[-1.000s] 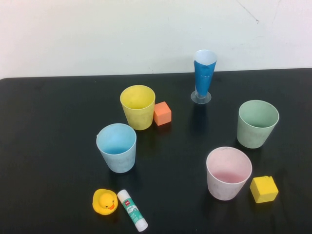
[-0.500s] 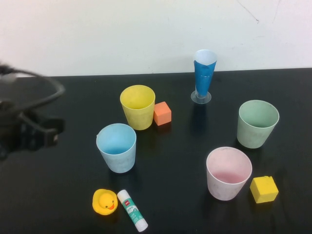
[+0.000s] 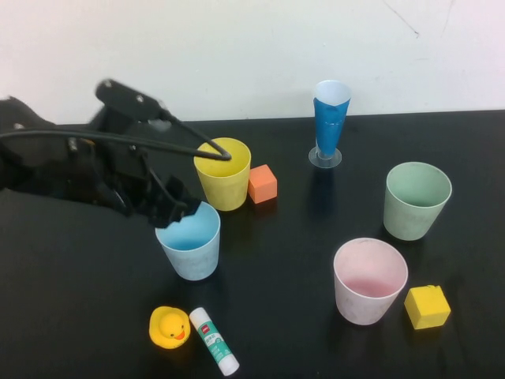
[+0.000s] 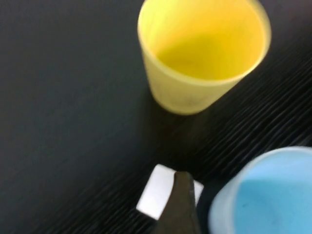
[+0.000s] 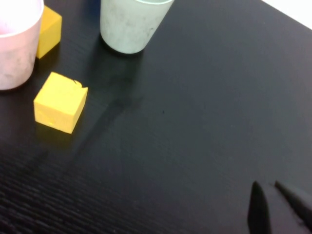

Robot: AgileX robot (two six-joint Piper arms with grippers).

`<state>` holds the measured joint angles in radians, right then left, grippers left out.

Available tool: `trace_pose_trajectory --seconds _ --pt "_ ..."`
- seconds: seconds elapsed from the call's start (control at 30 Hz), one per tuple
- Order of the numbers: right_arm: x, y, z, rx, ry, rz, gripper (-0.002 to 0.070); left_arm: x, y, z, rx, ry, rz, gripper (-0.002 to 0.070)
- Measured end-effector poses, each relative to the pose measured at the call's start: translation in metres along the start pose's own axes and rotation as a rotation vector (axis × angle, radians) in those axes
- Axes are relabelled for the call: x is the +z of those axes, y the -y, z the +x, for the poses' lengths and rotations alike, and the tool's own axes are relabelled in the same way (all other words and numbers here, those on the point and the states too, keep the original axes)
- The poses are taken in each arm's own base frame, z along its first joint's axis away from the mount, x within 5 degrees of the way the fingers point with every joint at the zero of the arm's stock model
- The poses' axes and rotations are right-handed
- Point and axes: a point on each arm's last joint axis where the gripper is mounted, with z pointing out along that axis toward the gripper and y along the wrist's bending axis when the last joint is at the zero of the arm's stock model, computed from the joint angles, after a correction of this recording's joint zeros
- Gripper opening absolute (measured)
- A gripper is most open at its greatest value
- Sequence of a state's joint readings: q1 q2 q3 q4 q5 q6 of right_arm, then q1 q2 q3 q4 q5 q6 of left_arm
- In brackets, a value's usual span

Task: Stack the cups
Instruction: Pick up the blue cup

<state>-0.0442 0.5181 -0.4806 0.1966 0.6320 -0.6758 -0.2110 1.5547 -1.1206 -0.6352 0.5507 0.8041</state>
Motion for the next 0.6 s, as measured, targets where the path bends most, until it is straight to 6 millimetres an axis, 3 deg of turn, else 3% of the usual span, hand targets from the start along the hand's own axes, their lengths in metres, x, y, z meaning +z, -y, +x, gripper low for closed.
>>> trace_pose_trajectory --seconds 0.2,0.3,0.4,0.47,0.6 --pt "0.0 0.0 0.0 0.0 0.0 0.0 -0.0001 0.028 -0.011 0.015 0.052 -0.113 -0.015 0.0525" --pt "0.0 0.0 0.0 0.0 -0.001 -0.001 -0.0001 0.032 -0.012 0.018 0.066 -0.135 -0.018 0.0403" --pt "0.0 0.0 0.0 0.0 -0.002 -0.001 -0.0001 0.032 -0.013 0.018 0.068 -0.137 -0.02 0.0188" --pt "0.001 0.0 0.0 0.001 -0.003 -0.002 -0.0001 0.031 -0.012 0.016 0.073 -0.138 -0.014 0.0081" --pt "0.001 0.0 0.0 0.002 -0.003 -0.002 -0.0001 0.024 -0.01 0.003 0.075 -0.143 0.018 0.002"
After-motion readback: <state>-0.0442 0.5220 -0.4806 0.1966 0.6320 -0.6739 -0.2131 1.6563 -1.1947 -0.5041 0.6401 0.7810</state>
